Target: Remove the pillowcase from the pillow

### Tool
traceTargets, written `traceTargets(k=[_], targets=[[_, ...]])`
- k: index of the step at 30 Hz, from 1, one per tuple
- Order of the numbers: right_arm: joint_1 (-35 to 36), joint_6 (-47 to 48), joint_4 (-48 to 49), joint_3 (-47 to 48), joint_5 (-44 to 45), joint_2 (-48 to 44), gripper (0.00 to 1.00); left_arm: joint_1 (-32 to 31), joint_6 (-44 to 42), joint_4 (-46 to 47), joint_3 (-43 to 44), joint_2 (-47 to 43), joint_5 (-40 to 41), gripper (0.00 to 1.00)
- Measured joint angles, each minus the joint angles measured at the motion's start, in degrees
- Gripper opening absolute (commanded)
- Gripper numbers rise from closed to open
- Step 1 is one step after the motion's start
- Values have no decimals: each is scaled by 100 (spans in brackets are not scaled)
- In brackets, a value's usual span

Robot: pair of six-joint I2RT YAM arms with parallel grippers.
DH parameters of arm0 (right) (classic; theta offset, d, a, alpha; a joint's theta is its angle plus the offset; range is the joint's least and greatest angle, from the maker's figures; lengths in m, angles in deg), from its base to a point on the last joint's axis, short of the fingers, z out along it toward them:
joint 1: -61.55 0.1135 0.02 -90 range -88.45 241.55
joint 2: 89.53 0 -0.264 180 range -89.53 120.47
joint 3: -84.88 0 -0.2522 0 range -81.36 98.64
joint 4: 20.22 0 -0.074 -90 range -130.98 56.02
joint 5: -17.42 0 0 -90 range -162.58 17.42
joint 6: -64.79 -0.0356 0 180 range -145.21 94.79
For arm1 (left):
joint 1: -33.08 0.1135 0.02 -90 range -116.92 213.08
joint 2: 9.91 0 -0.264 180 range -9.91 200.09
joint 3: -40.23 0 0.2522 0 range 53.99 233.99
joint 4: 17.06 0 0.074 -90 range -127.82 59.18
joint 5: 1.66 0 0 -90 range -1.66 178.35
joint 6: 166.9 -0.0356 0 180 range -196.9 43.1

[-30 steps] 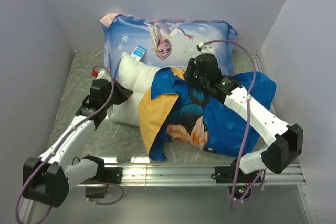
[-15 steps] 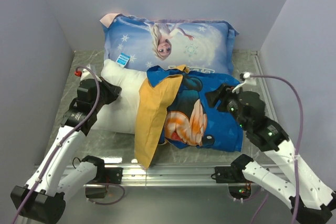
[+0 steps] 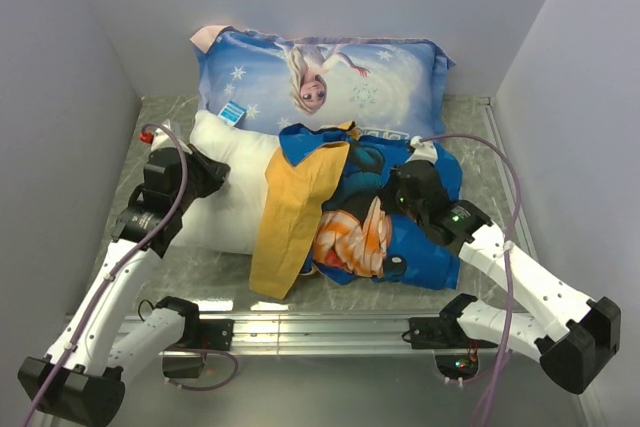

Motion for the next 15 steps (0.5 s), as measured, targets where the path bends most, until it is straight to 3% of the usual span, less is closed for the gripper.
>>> traceTargets(k=[5,15], targets=[[-286,-74,-170,55,96,-219,0,-20,-92,-553,619,-7,0,0],[-2796,57,-848,660,-798,-704,0,-31,-452,-1311,2511,-17,203,0]])
